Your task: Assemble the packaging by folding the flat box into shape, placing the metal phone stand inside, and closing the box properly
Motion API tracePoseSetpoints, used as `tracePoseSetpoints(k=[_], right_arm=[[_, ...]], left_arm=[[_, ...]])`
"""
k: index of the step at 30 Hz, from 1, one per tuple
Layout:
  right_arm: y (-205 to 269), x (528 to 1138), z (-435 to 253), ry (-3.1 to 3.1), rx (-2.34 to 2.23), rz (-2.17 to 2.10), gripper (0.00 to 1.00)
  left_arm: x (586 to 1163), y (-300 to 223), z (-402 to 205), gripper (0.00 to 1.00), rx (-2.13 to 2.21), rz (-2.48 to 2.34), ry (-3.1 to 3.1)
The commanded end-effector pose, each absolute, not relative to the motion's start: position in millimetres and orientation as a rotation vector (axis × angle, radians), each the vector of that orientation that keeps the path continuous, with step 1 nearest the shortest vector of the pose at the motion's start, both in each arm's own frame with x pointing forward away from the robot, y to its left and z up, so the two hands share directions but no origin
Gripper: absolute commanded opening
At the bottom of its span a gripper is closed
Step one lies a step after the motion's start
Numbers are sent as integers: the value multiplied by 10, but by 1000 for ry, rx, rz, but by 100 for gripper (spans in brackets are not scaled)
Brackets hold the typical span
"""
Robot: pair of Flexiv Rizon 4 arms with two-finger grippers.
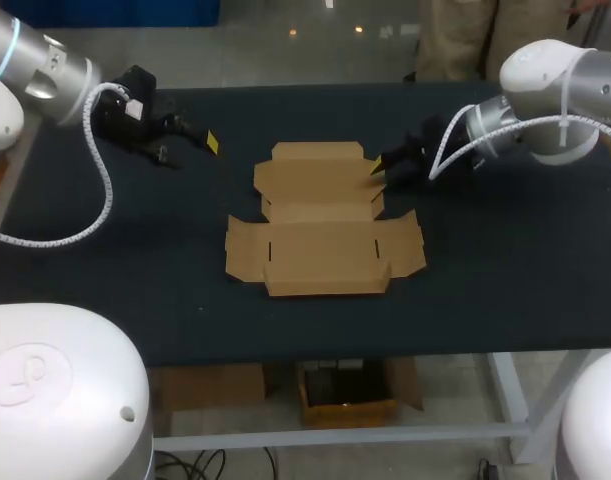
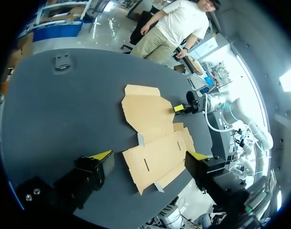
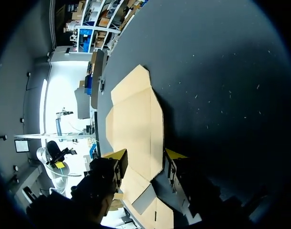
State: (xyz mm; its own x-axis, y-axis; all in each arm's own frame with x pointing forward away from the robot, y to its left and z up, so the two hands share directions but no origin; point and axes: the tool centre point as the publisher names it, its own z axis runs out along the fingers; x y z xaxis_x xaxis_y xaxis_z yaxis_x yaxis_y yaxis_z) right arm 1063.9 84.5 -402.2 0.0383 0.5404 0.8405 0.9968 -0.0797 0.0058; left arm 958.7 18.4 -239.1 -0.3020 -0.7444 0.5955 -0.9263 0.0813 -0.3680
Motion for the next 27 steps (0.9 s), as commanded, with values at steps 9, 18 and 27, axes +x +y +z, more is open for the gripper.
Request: tracePoseSetpoints(k=[9, 18, 27], right_arm=[[913, 10682, -4105, -1517, -1647, -953, 36], [920, 10656, -4037, -1495, -1603, -1030, 0], [865, 10617, -3832, -1504, -1541, -1178, 0]], left_arm=[[9588, 250, -2403, 100, 1667, 1043, -2096], [9578, 257, -2412, 100, 1638, 1053, -2088], [9623, 272, -2428, 100, 1596, 1101, -2085]])
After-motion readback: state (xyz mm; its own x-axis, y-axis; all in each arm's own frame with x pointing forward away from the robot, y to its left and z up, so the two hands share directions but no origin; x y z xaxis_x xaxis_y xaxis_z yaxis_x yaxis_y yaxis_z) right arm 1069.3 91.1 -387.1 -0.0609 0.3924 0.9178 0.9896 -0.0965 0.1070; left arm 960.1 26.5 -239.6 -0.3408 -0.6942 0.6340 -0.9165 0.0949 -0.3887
